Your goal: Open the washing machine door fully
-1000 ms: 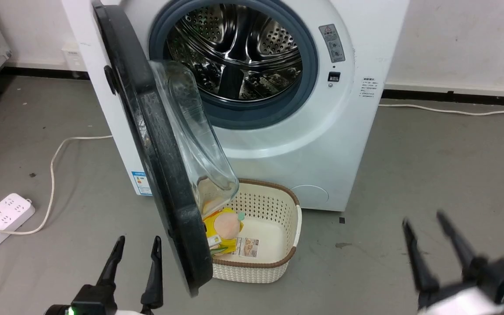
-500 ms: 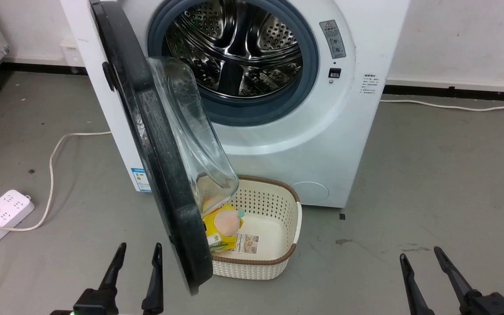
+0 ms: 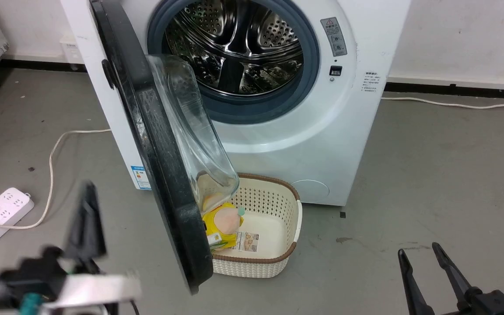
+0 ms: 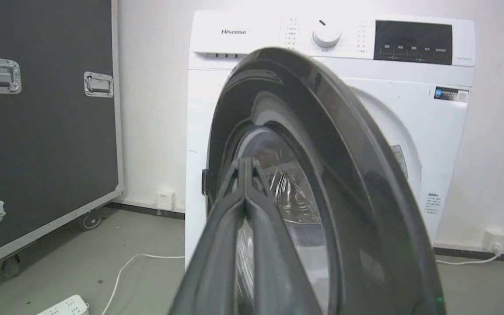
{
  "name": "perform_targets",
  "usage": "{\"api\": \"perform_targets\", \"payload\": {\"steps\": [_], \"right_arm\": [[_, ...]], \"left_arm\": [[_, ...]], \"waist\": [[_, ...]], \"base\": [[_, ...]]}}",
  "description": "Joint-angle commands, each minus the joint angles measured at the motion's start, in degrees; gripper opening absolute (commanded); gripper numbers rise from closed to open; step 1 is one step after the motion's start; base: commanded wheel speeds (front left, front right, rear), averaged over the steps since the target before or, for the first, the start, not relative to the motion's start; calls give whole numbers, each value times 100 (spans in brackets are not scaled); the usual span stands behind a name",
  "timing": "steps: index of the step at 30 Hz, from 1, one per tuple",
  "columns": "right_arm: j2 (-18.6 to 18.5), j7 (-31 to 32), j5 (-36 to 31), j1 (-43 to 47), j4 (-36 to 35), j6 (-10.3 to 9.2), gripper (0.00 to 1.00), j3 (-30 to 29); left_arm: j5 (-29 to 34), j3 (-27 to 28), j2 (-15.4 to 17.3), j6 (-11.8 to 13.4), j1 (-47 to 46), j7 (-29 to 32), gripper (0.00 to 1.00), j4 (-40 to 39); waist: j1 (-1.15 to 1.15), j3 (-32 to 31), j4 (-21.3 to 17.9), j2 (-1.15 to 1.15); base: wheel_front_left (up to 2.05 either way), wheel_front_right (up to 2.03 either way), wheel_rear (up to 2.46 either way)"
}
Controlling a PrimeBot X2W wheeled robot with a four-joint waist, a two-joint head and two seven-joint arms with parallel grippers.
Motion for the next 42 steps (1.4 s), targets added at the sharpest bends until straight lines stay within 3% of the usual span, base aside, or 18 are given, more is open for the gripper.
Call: {"api": "perform_targets", "payload": {"steps": [1, 6, 10, 16, 22, 31, 42], "right_arm": [[30, -25, 34, -104, -15, 5, 100, 1], [31, -25, 125, -123, 0, 5, 100, 15], [31, -26, 201, -90, 45, 5, 100, 81], [31, -26, 223, -96, 57, 5, 100, 107], [31, -26, 242, -95, 93, 5, 100, 104], [31, -26, 276, -96, 134, 5, 100, 177], [31, -26, 264, -36, 221, 5, 100, 276]], "left_arm": [[19, 28, -12, 20, -136, -28, 0, -117], [74, 121, -15, -8, -762, -28, 0, -905], [163, -489, -30, -124, -1007, 148, 0, -1366], [-44, -1437, -48, -237, -595, 944, 0, -1166], [-282, -2187, -56, -254, -114, 1191, 0, -394], [-426, -2037, -40, 50, -137, 989, 0, 1023], [-567, -1696, 164, 144, -261, 615, 0, 1567]], "waist": [[0, -1, -3, 0], [0, -21, -33, 0], [0, -43, -85, 0], [0, -21, -142, 0], [0, 38, -115, 0], [0, 106, 30, 0], [0, 28, 717, 0]], "base": [[0, 0, 0], [0, 0, 0], [0, 0, 0], [0, 0, 0], [0, 0, 0], [0, 0, 0], [0, 0, 0]]}}
